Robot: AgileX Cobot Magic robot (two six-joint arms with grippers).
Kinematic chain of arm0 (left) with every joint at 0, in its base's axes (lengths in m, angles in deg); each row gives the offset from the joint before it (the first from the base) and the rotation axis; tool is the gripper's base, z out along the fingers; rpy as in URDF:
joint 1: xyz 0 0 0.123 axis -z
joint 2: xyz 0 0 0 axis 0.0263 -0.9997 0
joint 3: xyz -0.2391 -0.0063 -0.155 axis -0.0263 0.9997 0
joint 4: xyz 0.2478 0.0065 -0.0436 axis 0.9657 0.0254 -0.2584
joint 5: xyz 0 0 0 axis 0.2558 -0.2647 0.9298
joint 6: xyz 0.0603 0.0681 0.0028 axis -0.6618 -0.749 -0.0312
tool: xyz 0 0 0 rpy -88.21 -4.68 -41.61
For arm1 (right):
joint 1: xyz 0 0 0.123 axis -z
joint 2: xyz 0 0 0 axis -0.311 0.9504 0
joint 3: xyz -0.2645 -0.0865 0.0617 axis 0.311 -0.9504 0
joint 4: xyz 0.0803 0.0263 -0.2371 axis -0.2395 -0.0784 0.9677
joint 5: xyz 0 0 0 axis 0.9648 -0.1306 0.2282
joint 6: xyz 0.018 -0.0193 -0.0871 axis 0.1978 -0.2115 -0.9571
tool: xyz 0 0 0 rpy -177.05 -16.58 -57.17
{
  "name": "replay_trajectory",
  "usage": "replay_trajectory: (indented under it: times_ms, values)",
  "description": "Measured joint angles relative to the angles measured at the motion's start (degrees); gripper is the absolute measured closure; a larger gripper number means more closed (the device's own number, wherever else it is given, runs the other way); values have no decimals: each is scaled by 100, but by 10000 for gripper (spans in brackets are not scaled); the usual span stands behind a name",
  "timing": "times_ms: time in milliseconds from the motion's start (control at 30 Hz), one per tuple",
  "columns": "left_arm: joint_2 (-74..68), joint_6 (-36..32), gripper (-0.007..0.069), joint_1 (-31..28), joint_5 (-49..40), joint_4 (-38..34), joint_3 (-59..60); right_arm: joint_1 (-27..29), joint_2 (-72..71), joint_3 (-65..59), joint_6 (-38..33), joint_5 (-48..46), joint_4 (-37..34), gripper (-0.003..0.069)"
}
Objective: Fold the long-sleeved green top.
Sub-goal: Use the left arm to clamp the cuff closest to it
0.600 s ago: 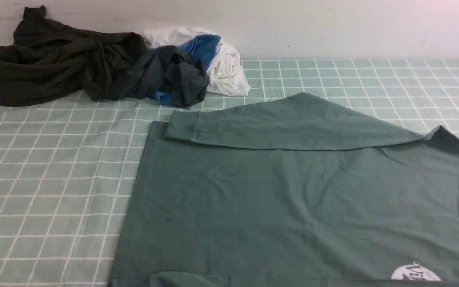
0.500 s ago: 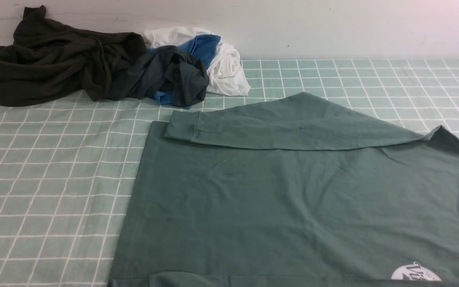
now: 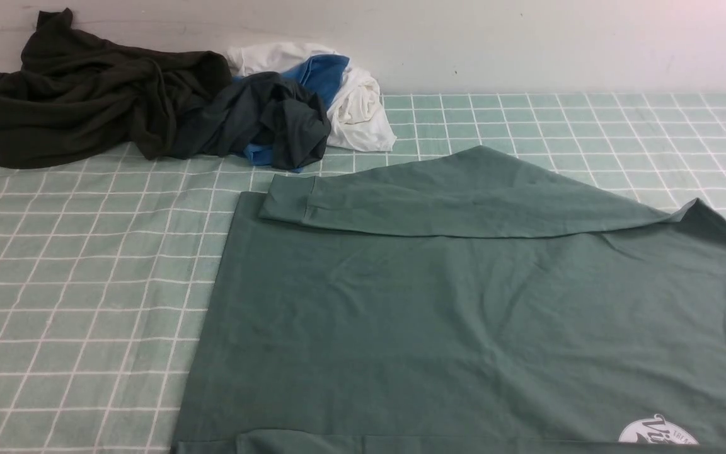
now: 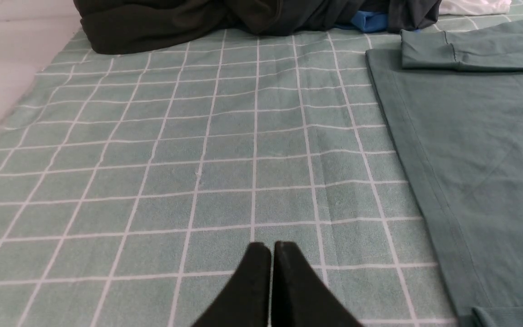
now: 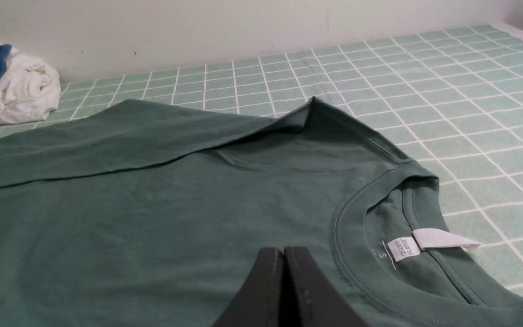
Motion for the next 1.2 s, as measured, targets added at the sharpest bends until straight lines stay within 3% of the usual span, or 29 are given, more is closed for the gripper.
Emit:
replay_trajectory:
  times_ms: [767,900,967,1000,1067,1133,1167,1200]
  values:
    - [0,5,628,0,49,77,13,0,0,0,0,0,2,673]
    - [0,643,628,0,291,-578,50,0,0,0,0,0,-44,673]
    - [0,1645,628,0,467,-1711,83,0,0,5,148,-2,-532,673]
    - [0,1720,628,0,467,-1807,83,0,0,5,171,-2,-595,673]
    - [0,2499,628,0,582,-2919,83,0,0,5,610,-14,-1660,673]
    - [0,2617,628,0,603,-3154,83,0,0,5,863,-34,-2141,673]
    - [0,2641,628,0,624,-3332,83,0,0,5,1140,-63,-3097,673]
    - [0,2623,628,0,652,-3368,83,0,0,-1,1258,-72,-3369,673]
